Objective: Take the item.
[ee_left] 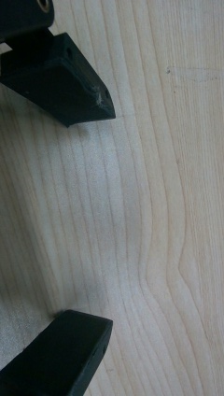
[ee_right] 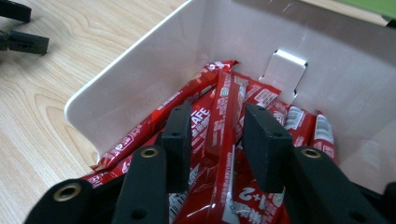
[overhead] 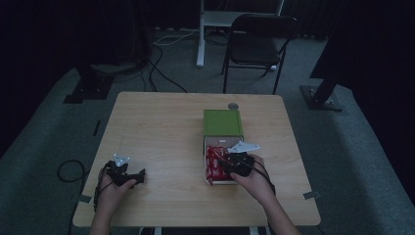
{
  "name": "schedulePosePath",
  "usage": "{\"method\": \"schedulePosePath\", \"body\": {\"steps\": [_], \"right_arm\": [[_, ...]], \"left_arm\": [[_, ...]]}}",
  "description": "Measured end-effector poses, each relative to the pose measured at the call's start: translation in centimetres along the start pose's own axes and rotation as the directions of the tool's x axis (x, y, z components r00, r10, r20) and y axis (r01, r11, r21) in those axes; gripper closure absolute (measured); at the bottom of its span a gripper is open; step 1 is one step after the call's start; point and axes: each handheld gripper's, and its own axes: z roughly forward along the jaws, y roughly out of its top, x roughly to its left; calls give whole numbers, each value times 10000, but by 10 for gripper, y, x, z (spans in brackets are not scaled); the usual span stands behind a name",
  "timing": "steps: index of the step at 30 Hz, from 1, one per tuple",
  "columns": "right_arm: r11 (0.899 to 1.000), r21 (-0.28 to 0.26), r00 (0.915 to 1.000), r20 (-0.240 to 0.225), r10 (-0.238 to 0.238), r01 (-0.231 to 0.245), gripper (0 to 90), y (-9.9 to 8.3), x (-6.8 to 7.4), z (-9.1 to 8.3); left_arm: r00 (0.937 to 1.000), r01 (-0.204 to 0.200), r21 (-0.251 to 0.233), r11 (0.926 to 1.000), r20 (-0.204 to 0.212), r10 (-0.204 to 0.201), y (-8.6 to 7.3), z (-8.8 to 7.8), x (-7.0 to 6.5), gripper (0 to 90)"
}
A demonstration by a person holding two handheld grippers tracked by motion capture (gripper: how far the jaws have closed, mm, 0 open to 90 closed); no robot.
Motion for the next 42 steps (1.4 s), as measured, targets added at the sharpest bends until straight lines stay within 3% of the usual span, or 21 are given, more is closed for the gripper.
{"method": "schedulePosePath", "body": {"steps": [5, 9, 13, 18, 32, 42], "right_arm": [[9992, 357, 9998, 127, -178, 173, 654, -2, 3, 5], [9982, 600, 10000, 27, -47, 46, 668, -4, 4, 10], [9980, 588, 9997, 73, 214, -218, 745, -3, 4, 10], [9977, 472, 9987, 110, 489, -494, 804, -2, 2, 5], [9975, -265, 9979, 10, 653, -652, 805, 4, -1, -18], [9956, -662, 9974, -329, 645, -665, 805, 12, 0, -38]], "left_arm": [[10000, -1, 5, 10000, -2, 1, 0, 0, 0, 38], [10000, 0, -2, 10000, -2, 0, 0, 0, 0, 38], [10000, 5, 5, 10000, 0, -5, 0, 0, 0, 38], [10000, -1, -1, 10000, 0, 1, 0, 0, 0, 38], [10000, 2, -2, 10000, -1, -2, 0, 0, 0, 38], [10000, -1, 0, 10000, -2, 1, 0, 0, 0, 38]]}}
